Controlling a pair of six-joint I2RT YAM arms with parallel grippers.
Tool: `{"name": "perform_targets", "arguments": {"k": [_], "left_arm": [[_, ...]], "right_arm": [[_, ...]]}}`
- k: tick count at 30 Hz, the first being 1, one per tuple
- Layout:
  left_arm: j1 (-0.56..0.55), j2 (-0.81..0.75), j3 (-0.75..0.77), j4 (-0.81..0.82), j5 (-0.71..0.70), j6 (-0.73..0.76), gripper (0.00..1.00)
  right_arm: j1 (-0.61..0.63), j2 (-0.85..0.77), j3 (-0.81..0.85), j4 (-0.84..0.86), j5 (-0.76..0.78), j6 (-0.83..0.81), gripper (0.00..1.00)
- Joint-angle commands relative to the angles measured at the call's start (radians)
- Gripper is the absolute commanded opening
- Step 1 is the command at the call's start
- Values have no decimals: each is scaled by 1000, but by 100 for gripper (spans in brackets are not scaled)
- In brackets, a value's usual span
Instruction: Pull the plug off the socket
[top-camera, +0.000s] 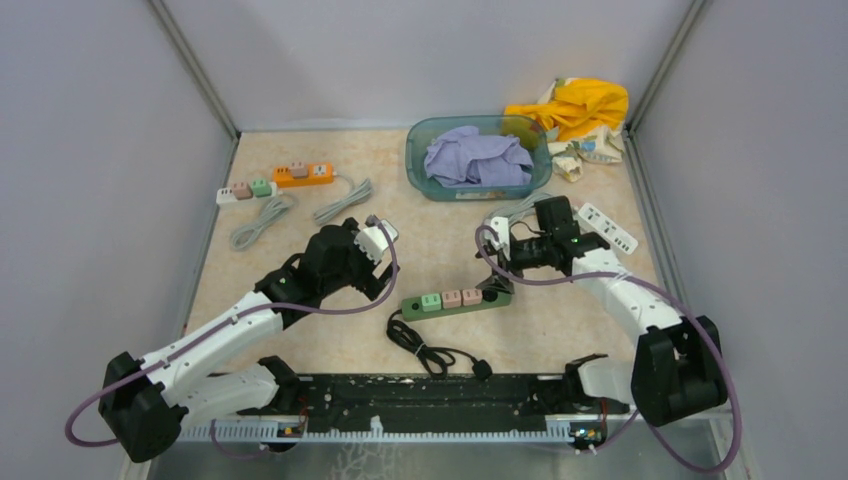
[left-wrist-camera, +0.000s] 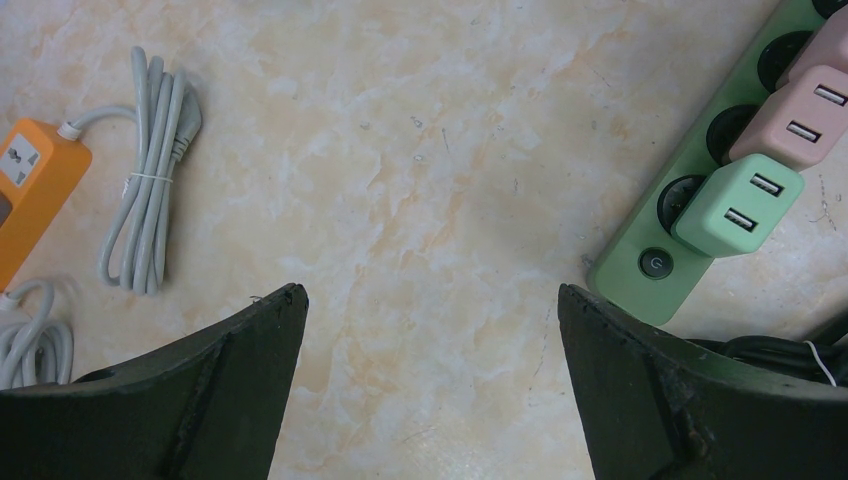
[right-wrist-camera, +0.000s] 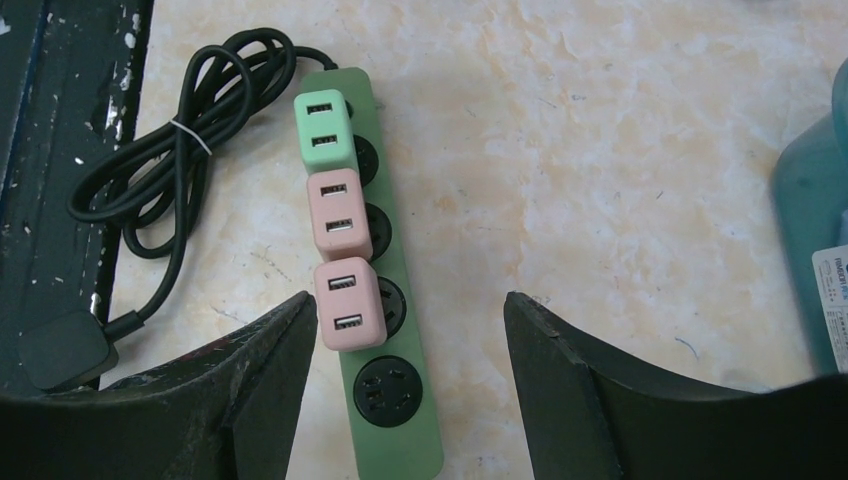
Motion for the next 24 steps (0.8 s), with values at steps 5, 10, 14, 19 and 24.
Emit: {"name": "perform_targets", "arguments": {"k": [5,10,14,19,24], "left_arm": [[5,1,-5,8,4,7,100],[6,2,-6,7,7,6,100],[7,2,-5,7,10,7,100],[7,0,-5,7,10,7,100],[7,-3,-5,7,10,7,100]], "right_arm": [[50,21,-12,9,62,-84,69],[61,30,-24,39,107,-85,70],[82,43,-35,58,137,-93,70],[135,72,-31,-9,127,-179,70],[189,111,-29,-34,179,-228,66]]}}
